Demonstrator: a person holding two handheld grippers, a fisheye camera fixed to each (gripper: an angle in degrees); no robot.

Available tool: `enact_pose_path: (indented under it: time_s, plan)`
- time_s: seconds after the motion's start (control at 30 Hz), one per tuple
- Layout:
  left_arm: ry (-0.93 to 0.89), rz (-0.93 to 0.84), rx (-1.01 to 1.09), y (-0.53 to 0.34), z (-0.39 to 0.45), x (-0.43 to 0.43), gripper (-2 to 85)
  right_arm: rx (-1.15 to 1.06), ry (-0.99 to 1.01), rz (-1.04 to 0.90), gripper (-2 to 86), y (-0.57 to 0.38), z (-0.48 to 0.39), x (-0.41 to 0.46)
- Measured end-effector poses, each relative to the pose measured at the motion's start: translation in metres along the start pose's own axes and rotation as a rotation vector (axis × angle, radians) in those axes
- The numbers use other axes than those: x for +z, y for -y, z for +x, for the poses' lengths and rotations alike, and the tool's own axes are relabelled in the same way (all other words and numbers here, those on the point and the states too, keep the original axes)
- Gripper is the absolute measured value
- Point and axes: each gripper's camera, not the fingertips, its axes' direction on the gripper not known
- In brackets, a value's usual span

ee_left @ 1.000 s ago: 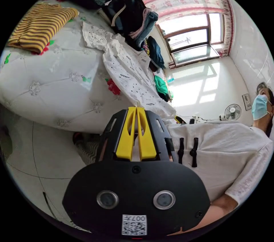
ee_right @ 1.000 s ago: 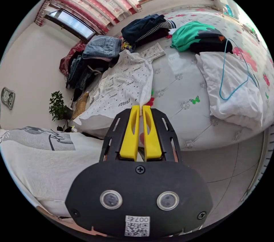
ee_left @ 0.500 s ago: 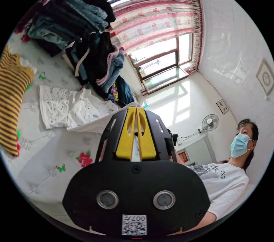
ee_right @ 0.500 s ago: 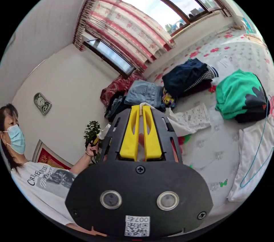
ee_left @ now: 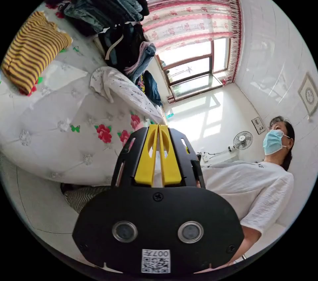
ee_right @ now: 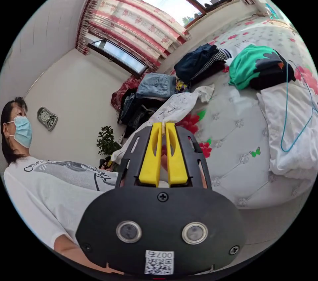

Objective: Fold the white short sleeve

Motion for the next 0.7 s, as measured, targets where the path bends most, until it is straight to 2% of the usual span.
enact_pose_path:
  time_s: [0.03,0.13,0.3,0.5,0.63,0.7]
  plan:
    - [0.000,0.004,-0.069,-0.017,-0.012,0.000,-1.0,0.065,0.011,-0.013,-0.2,-0.008,0.010,-0.001]
    - [-0.018,0.045,-0.102,-0.038,-0.012,-0.004,-1.0,0.156,0.043,0.012,-0.2,-0.016,0.016,-0.010]
    - [-0.037,0.042,-0.069,-0.031,0.001,0.001,-1.0,0.138,0.023,-0.042,-0.2,-0.001,0.006,-0.003]
    - [0.028,0.113,-0.149,0.007,-0.022,0.037,-0.7,0.169,0.035,-0.053,0.2,0.050,0.014,0.042]
    - [0.184,0.187,-0.272,0.041,-0.045,0.072,2.0,0.114,-0.117,-0.103,1.6,0.100,0.009,0.100]
    - [0.217,0.224,-0.268,0.047,-0.042,0.081,4.3,0.092,-0.192,-0.142,2.2,0.110,0.006,0.119]
